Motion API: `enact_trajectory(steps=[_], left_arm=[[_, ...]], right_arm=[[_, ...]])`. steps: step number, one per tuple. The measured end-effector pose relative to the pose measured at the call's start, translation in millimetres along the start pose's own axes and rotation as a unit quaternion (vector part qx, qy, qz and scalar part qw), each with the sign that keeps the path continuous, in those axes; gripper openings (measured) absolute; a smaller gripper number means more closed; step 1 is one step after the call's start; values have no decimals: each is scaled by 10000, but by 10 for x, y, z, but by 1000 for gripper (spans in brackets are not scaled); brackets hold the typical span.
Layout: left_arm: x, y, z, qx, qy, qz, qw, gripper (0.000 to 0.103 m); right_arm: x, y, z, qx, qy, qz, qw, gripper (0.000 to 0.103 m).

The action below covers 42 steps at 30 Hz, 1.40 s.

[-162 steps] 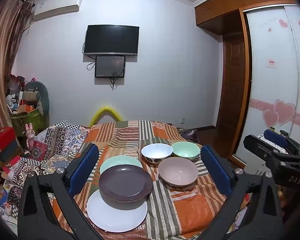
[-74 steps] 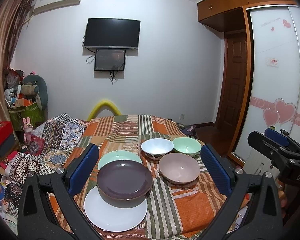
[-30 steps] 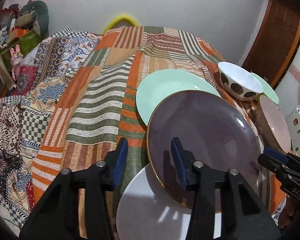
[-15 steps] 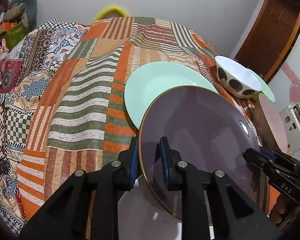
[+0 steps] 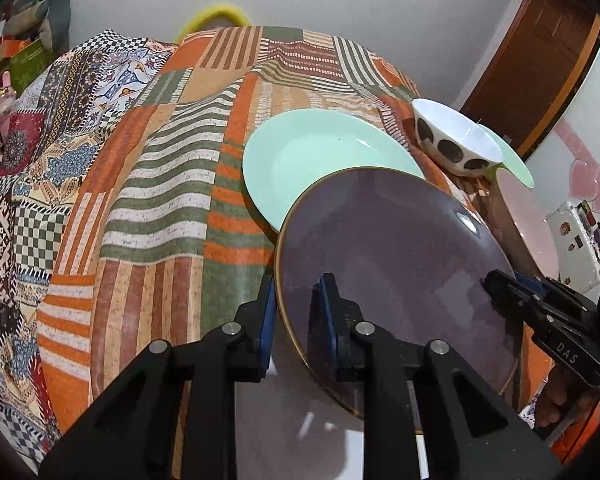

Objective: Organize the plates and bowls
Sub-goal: 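Lift the dark purple plate off the white plate with both tools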

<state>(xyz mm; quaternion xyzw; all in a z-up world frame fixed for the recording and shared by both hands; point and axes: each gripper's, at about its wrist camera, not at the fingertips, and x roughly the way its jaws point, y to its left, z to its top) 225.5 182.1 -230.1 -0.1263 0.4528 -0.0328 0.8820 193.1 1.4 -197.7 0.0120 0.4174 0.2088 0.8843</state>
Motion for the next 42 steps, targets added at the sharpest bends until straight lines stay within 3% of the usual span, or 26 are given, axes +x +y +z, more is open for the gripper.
enact_trajectory(steps=[23,35,42], left_arm=[[-986,-640,-494,254,-388,60,9989,21],[-1100,-1094,-785,519,-220,2,9984,21],[-952,-1343,-912,677,21,-43,9977,21]], right_arm=[[-719,14,-171,-172,-491,77,9986,24],[-1012,-234,-475,-51,-560,-43,9984,24],[-1092,-462,-697,92,-495,-150,9986,24]])
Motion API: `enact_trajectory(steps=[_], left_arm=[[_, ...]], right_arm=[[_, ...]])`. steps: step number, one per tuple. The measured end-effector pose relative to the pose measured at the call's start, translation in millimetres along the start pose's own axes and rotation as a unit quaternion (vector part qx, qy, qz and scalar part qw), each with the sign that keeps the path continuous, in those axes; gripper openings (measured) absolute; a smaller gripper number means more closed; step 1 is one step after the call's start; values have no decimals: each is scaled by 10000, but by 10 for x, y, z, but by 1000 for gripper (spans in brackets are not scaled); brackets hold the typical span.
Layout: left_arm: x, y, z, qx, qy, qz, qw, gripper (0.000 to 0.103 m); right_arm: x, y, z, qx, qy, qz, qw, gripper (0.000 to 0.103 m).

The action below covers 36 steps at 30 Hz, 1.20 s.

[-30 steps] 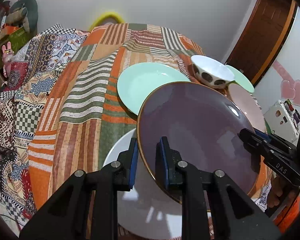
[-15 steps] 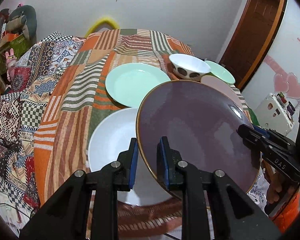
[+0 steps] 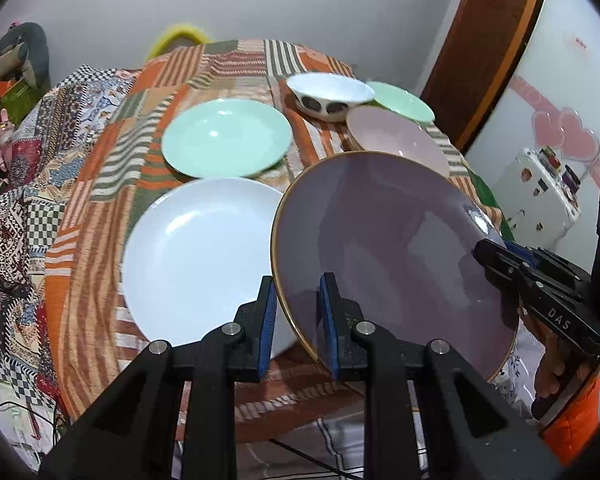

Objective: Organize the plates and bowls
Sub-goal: 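Lift the dark purple plate off the white plate with both tools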

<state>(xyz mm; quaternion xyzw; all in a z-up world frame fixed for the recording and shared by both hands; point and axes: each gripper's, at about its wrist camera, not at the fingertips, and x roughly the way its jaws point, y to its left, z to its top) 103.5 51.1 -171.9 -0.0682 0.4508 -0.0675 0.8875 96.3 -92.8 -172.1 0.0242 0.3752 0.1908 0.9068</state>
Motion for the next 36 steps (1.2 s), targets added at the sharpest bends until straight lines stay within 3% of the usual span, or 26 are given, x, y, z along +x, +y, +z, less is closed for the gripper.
enact_trajectory(steps=[17,36], left_arm=[[693,-382,34,301,636,13,9975,21],[1099,-486,128,252,895,18,9957,21]], right_arm=[[97,-479,-383,456,396,-265,9978,24],[219,-695,-366,687,609,-441,9948,24]])
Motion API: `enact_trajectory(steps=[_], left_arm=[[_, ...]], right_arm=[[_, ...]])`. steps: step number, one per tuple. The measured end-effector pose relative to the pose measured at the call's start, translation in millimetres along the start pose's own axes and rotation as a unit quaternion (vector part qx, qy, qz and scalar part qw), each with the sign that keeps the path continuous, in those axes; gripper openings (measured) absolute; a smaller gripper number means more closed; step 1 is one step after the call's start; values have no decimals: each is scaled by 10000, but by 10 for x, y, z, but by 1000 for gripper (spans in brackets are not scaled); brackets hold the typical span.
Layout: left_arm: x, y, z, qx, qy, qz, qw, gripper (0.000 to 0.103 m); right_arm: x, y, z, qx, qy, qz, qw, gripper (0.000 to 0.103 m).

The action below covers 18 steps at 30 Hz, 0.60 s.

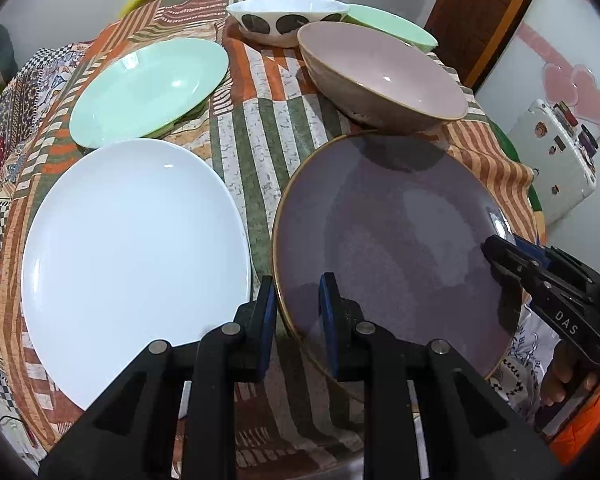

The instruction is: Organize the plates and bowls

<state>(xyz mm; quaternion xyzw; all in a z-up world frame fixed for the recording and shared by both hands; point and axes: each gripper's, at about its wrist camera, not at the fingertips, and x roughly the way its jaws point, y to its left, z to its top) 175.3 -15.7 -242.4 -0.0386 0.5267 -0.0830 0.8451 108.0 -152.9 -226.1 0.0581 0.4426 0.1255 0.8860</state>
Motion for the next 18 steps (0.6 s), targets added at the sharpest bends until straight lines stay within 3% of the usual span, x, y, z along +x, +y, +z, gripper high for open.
enact_trajectory(steps=[18], left_arm=[[17,23,1,-74,4,-48,10000,21]], right_arm=[[59,12,65,-56,156,-36,9999,27]])
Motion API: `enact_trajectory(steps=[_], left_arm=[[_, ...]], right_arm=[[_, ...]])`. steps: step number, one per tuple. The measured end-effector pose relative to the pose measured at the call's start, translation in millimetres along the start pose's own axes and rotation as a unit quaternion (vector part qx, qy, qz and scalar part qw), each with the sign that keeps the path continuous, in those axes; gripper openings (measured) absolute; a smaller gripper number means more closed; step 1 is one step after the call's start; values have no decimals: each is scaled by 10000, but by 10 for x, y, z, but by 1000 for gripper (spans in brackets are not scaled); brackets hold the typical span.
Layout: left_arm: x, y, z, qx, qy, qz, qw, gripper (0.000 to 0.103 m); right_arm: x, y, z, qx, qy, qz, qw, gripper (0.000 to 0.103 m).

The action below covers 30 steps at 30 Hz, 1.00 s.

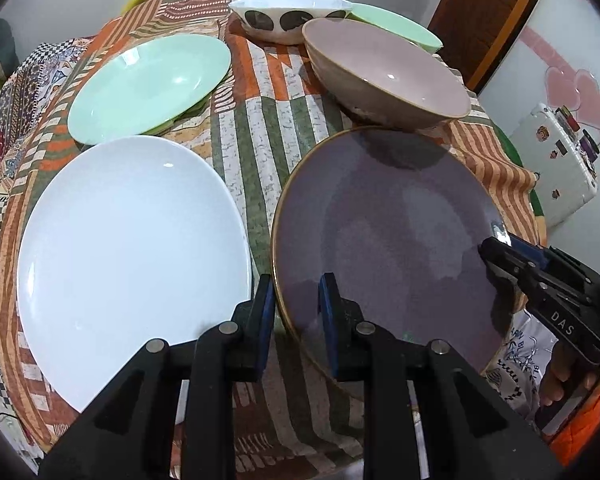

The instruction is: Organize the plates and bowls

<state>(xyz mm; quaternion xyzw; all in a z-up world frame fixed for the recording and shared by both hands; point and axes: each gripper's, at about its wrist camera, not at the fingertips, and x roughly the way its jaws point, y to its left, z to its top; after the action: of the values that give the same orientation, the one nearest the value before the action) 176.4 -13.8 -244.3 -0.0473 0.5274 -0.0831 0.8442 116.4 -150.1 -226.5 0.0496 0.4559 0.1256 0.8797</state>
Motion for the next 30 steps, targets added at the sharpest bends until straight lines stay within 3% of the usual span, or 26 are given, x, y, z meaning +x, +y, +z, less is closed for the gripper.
enact_trajectory(steps=[10,20,23,27,30], left_arm=[[-458,37,-40,41,-582,58,9983,33],[-1222,216,-185,103,-1613,418,9860,69],[-1407,306,-250,159,-1862,493,9811,69],[-1568,509,-343,-19,-2072,611,9764,93],[-1607,704,-389,-209,-2114,713,9746,93]], right_arm=[[-297,29,42,-100,-297,-122,9994,39],[-691,389,241,-389,-988,59,9943,55],[-755,525,291,-497,-1178,114,9917,66],[-761,726,353,-659,-1299,274,9890,76],[-707,869,385,-787,-1286,399,9878,76]])
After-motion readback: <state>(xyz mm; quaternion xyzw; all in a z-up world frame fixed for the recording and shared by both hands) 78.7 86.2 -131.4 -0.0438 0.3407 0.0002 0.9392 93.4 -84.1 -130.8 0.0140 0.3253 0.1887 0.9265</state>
